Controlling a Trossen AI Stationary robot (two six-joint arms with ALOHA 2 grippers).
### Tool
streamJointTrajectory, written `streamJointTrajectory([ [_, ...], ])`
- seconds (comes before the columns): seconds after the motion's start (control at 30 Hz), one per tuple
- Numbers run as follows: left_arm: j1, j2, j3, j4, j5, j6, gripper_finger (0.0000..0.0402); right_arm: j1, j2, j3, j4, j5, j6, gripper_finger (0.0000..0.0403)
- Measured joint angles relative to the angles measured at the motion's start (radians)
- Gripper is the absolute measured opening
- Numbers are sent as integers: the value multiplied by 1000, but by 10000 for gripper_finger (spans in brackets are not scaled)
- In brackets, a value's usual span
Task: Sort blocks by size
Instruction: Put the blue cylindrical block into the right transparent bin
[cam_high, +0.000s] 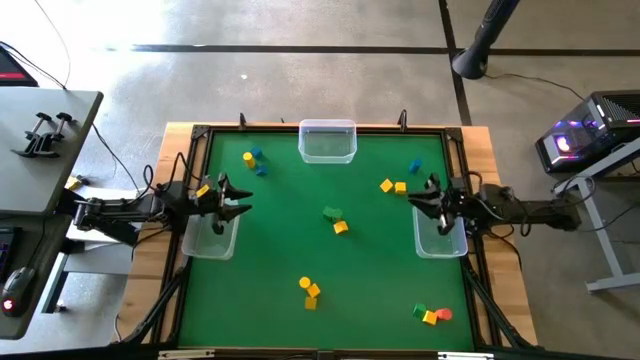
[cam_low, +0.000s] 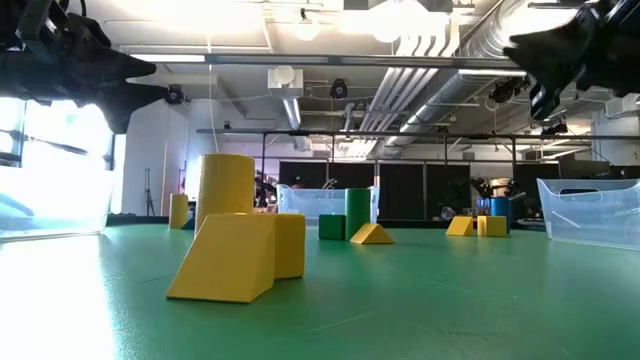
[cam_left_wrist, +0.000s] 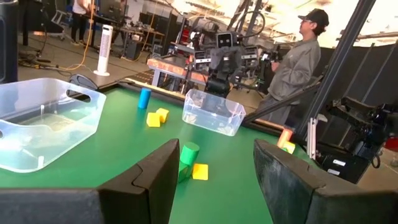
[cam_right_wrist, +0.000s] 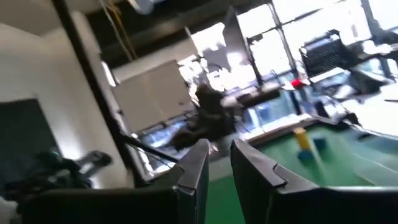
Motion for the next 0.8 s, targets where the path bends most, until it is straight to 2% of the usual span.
streamJointTrajectory([
  [0.1,-1,0,0,23,1,-67,190,31,43,0,101,31,-18,67],
  [0.23,-1,0,0,44,-7,-81,190,56,133,0,184,157,-47,67],
  [0.47,-1,0,0,49,-59,-83,190,52,328,2,225,265,-4,67],
  [0.57,-1,0,0,49,-81,-75,190,28,393,58,208,288,-5,67],
  [0.67,-1,0,0,48,-139,-28,190,-2,444,190,63,288,-46,67],
  [0.8,-1,0,0,40,-217,5,190,-58,533,464,-371,318,-65,67],
])
